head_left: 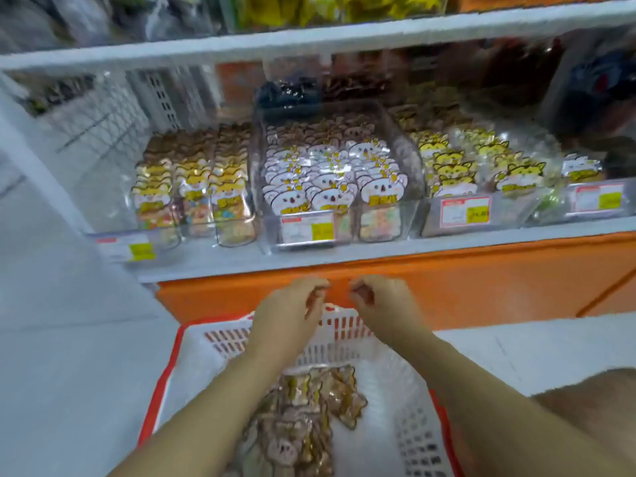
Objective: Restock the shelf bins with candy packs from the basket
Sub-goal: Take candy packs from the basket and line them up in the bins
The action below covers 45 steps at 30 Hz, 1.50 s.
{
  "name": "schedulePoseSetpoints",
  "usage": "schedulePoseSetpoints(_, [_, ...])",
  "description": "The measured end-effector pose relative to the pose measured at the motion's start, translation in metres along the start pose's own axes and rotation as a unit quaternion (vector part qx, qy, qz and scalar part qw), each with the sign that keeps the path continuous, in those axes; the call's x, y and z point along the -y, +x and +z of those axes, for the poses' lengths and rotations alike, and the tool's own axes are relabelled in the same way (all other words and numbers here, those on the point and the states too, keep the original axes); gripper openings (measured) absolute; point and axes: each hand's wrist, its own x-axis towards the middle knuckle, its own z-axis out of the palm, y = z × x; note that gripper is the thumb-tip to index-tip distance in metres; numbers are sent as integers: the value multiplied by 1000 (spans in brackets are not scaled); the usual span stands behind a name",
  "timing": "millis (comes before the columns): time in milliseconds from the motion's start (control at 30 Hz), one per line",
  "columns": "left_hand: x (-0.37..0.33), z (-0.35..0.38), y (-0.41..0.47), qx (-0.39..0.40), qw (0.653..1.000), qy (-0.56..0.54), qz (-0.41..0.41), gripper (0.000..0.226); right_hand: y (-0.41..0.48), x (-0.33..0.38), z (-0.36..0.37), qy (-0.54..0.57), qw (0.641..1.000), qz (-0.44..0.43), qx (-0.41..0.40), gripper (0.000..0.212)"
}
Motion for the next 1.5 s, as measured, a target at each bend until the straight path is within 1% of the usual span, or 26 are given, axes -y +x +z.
schedulePoseSetpoints(33, [20, 4, -22, 17, 999, -16, -48, 22, -9, -3, 23, 0, 999, 24, 37, 13])
schedulePoseSetpoints(100, [55, 15, -62, 63, 989, -26, -134, 25, -31, -11, 64, -26, 985, 56, 159, 14])
schedulePoseSetpoints(167, [89, 28, -93, 132, 974, -16, -185, 28, -50, -22, 91, -30, 947, 86, 308, 9])
schedulePoseSetpoints(200, [105, 36, -106, 163, 967, -2, -195, 28, -56, -27, 100, -45, 922, 87, 374, 17])
schedulePoseSetpoints(233, [120, 45, -115, 192, 960, 20, -204, 26, -60, -33, 108, -54, 898, 93, 426, 23])
schedulePoseSetpoints(300, [147, 61, -129, 243, 942, 65, -223, 21, -60, -43, 119, -79, 867, 121, 478, 10])
schedulePoseSetpoints(333, [158, 70, -134, 261, 934, 83, -230, 23, -57, -46, 124, -89, 860, 142, 482, 18])
schedulePoseSetpoints(400, [181, 89, -143, 300, 915, 110, -244, 38, -55, -53, 138, -69, 860, 185, 470, 33])
schedulePoseSetpoints(467, [194, 103, -149, 347, 895, 111, -257, 53, -56, -52, 153, -37, 842, 231, 485, 31])
schedulePoseSetpoints(500, [198, 110, -152, 378, 883, 103, -259, 55, -60, -58, 166, -12, 828, 273, 490, 31])
schedulePoseSetpoints(567, [197, 123, -156, 447, 855, 100, -244, 55, -70, -58, 182, 40, 796, 334, 504, 53])
schedulePoseSetpoints(600, [194, 128, -160, 466, 845, 116, -235, 54, -76, -54, 188, 66, 792, 342, 501, 60])
schedulePoseSetpoints(633, [188, 133, -163, 473, 839, 141, -227, 55, -82, -49, 192, 90, 792, 345, 495, 60])
schedulePoseSetpoints(700, [172, 140, -170, 467, 844, 157, -212, 67, -94, -48, 198, 117, 797, 350, 479, 53])
schedulePoseSetpoints(733, [165, 144, -172, 472, 848, 145, -193, 74, -98, -55, 206, 133, 817, 346, 442, 48])
schedulePoseSetpoints(800, [150, 149, -172, 483, 851, 128, -159, 80, -100, -78, 227, 106, 859, 401, 301, 45])
schedulePoseSetpoints(867, [144, 153, -170, 484, 853, 112, -158, 76, -99, -118, 243, 61, 873, 425, 229, 71])
schedulePoseSetpoints(933, [145, 153, -167, 484, 854, 86, -171, 71, -86, -143, 252, 69, 862, 463, 194, 91])
schedulePoseSetpoints(967, [148, 153, -166, 480, 856, 75, -177, 68, -73, -131, 242, 84, 846, 489, 194, 97])
schedulePoseSetpoints(1100, [158, 152, -160, 462, 862, 32, -207, 61, -58, -143, 245, 108, 807, 547, 194, 105])
schedulePoseSetpoints(1200, [158, 153, -158, 455, 862, 14, -223, 58, -63, -144, 258, 195, 769, 583, 177, 103])
schedulePoseSetpoints(1267, [157, 155, -157, 455, 860, 10, -230, 58, -64, -142, 263, 202, 766, 582, 185, 94])
schedulePoseSetpoints(1300, [157, 155, -157, 454, 860, 8, -232, 57, -65, -141, 265, 194, 768, 574, 206, 82])
schedulePoseSetpoints(1367, [158, 156, -157, 448, 863, 2, -235, 57, -65, -136, 269, 160, 788, 542, 244, 53])
schedulePoseSetpoints(1433, [159, 156, -156, 441, 864, -5, -241, 57, -65, -130, 273, 97, 818, 493, 281, 54])
schedulePoseSetpoints(1500, [159, 157, -155, 436, 865, -7, -247, 58, -66, -123, 277, 72, 839, 463, 275, 57])
